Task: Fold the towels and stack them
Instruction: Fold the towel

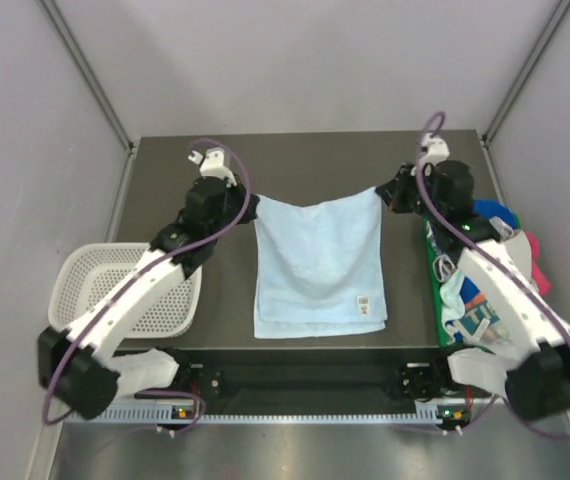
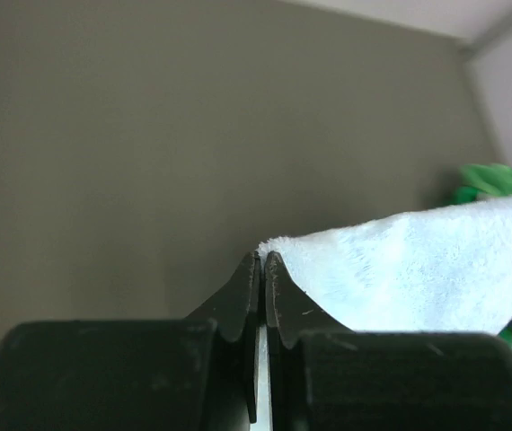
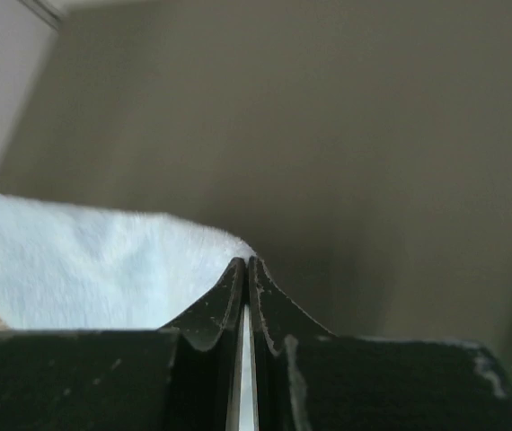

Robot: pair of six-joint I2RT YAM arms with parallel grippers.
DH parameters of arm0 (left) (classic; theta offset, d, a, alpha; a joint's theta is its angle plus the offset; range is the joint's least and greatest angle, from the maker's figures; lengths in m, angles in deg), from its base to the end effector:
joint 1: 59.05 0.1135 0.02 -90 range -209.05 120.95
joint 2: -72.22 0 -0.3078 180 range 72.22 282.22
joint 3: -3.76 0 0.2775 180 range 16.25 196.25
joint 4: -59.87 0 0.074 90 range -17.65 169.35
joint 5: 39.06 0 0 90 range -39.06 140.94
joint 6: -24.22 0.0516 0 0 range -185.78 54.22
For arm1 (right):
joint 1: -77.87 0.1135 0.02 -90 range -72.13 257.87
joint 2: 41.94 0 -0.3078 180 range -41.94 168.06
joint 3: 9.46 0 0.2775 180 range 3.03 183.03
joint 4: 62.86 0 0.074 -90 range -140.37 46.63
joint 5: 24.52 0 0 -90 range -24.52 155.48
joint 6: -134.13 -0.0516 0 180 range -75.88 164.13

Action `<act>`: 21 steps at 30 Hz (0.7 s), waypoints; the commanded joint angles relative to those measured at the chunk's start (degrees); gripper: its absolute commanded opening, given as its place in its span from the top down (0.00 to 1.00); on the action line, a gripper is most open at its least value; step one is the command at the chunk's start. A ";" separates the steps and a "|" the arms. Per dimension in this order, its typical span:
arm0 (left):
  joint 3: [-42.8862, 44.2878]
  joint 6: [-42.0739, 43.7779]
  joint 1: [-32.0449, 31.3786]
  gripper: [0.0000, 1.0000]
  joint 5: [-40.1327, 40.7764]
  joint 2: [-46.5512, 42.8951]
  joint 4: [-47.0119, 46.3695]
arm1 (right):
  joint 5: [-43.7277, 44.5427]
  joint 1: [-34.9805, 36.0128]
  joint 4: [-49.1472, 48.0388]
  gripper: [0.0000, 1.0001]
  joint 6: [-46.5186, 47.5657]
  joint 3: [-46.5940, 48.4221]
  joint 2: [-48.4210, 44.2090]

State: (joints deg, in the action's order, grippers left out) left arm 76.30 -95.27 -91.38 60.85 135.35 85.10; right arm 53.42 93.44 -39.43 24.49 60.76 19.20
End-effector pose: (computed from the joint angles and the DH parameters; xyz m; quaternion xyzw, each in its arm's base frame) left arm 0.2369 -0.1394 0.3994 -0.0324 0.7958 -0.2495 0.5509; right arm 0.2534 0.0818 0.3960 -0.0365 0.7873 0.2635 0.5562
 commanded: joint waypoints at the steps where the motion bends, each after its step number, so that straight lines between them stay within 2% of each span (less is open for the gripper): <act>1: -3.53 -7.47 9.38 0.99 1.00 12.86 -16.21 | -0.76 -2.73 -13.46 0.98 -0.31 -0.01 13.34; 2: -3.28 -8.20 10.96 1.00 -0.23 16.55 -18.70 | -1.30 -3.87 -14.79 0.99 -0.49 1.58 21.48; 4: -0.39 -8.82 13.43 1.00 1.68 27.88 -20.83 | -1.83 -5.02 -17.44 0.98 -1.01 5.26 29.25; 6: 6.63 -9.53 15.62 1.00 -1.27 38.75 -21.36 | -2.53 -6.34 -16.75 0.97 -1.01 12.64 38.81; 8: 13.82 -10.14 16.78 1.00 -3.22 44.77 -20.23 | -2.80 -7.48 -15.78 0.96 -1.01 19.65 46.21; 12: 22.97 -9.35 19.15 0.94 -7.45 56.63 -19.62 | -2.71 -8.71 -12.61 0.89 -0.49 28.82 54.85; 14: 25.45 -8.83 19.68 0.92 -9.47 59.02 -19.61 | -2.71 -9.07 -11.12 0.85 0.04 33.22 58.71; 15: 27.64 -8.56 19.94 0.86 -9.39 60.69 -19.00 | -2.54 -9.24 -11.12 0.77 0.13 34.19 59.52; 17: 29.24 -8.30 20.21 0.79 -9.56 62.02 -19.08 | -2.62 -9.42 -11.12 0.70 0.04 36.21 61.54; 18: 30.81 -7.95 20.47 0.67 -9.56 62.98 -19.17 | -2.54 -9.51 -11.12 0.64 0.13 36.74 62.07; 21: 32.32 -6.98 20.56 0.56 -12.11 63.17 -18.91 | -2.36 -9.51 -8.57 0.60 -0.22 37.80 61.73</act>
State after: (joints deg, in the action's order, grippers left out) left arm 105.59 -103.30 -71.21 51.25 198.56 69.30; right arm 50.93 84.07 -48.59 23.68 95.89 80.84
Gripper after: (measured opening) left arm 0.415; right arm 0.394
